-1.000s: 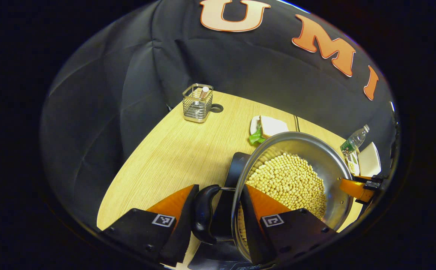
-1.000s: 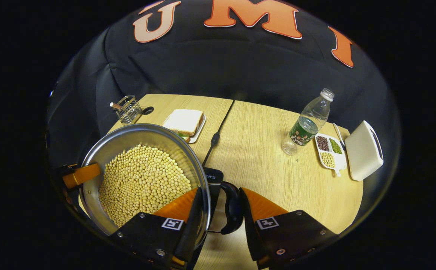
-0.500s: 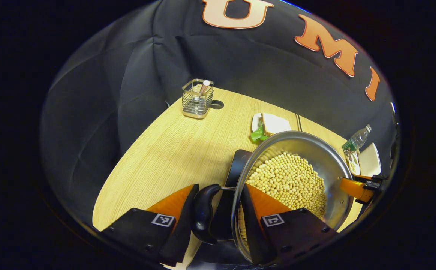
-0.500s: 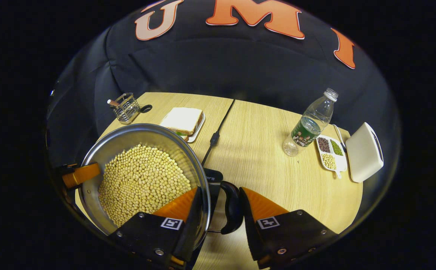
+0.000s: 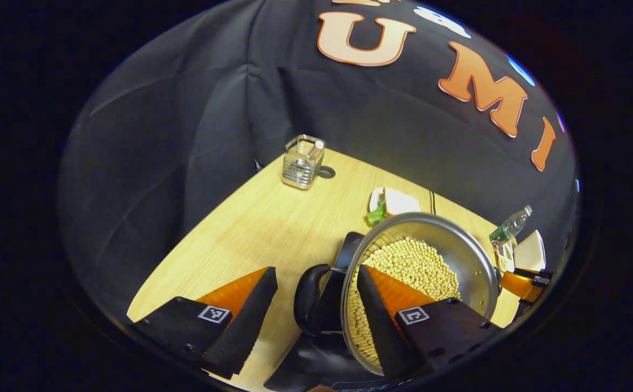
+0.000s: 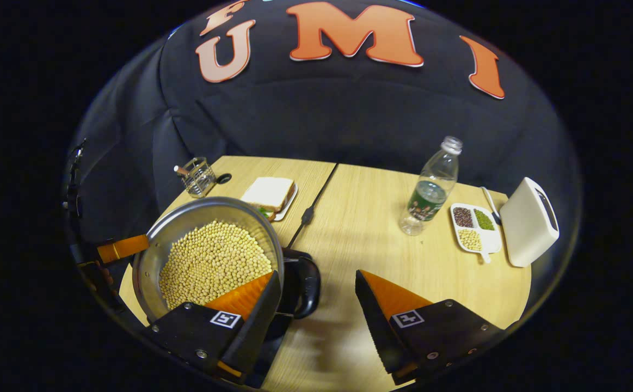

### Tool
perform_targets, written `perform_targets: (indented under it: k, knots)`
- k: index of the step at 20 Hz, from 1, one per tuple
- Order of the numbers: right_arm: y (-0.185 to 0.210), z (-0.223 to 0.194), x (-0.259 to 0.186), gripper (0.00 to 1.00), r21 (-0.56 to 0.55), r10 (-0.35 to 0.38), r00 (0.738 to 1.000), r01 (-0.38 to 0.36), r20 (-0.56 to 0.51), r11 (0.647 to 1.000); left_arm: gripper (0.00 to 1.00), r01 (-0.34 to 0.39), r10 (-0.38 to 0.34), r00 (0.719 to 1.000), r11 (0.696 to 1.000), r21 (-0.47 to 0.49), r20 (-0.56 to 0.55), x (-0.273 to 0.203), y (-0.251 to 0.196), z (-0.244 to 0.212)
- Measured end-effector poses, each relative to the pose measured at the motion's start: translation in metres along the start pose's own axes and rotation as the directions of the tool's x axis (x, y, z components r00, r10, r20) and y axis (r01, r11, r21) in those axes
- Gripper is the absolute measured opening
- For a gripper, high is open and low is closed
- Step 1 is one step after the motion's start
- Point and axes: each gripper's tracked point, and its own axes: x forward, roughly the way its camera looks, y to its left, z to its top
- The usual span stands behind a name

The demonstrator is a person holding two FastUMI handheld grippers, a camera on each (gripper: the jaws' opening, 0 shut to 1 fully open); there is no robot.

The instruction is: First push the handle of the pot to place it horizontally, then grasp the pot with both hands and set it on the induction cooktop.

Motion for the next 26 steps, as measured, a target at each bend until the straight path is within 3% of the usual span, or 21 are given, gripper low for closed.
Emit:
perform_targets:
  k: [7, 12, 16, 20, 22, 24, 26]
  knots:
    - [-0.094, 0.02, -0.093, 0.86, -0.001, -0.07, 0.98, 0.072, 0.185, 0.997, 0.96, -0.03, 0.018, 0.98, 0.998, 0.055, 0.2, -0.077, -0.035, 0.037]
    - [-0.175, 0.06, -0.182, 0.88, -0.008, -0.136, 0.916, 0.15, 0.378, 0.989, 0.95, 0.022, -0.084, 0.923, 0.986, 0.166, 0.376, -0.168, -0.109, 0.081]
    - [-0.245, 0.092, -0.269, 0.89, 0.046, -0.229, 0.82, 0.241, 0.524, 0.969, 0.95, 0.109, -0.213, 0.806, 0.971, 0.215, 0.552, -0.247, -0.181, 0.14]
    - [-0.291, 0.119, -0.351, 0.9, 0.059, -0.289, 0.704, 0.332, 0.649, 0.941, 0.95, 0.176, -0.316, 0.691, 0.946, 0.273, 0.65, -0.321, -0.23, 0.187]
    - [-0.303, 0.125, -0.389, 0.92, 0.056, -0.296, 0.67, 0.356, 0.681, 0.933, 0.92, 0.2, -0.349, 0.646, 0.936, 0.291, 0.679, -0.359, -0.244, 0.205]
    - [-0.307, 0.133, -0.423, 0.98, 0.066, -0.3, 0.629, 0.367, 0.718, 0.928, 0.97, 0.234, -0.384, 0.592, 0.923, 0.305, 0.709, -0.397, -0.26, 0.223]
    - [-0.309, 0.138, -0.449, 0.94, 0.08, -0.303, 0.596, 0.37, 0.744, 0.926, 0.97, 0.277, -0.421, 0.545, 0.907, 0.318, 0.725, -0.432, -0.278, 0.234]
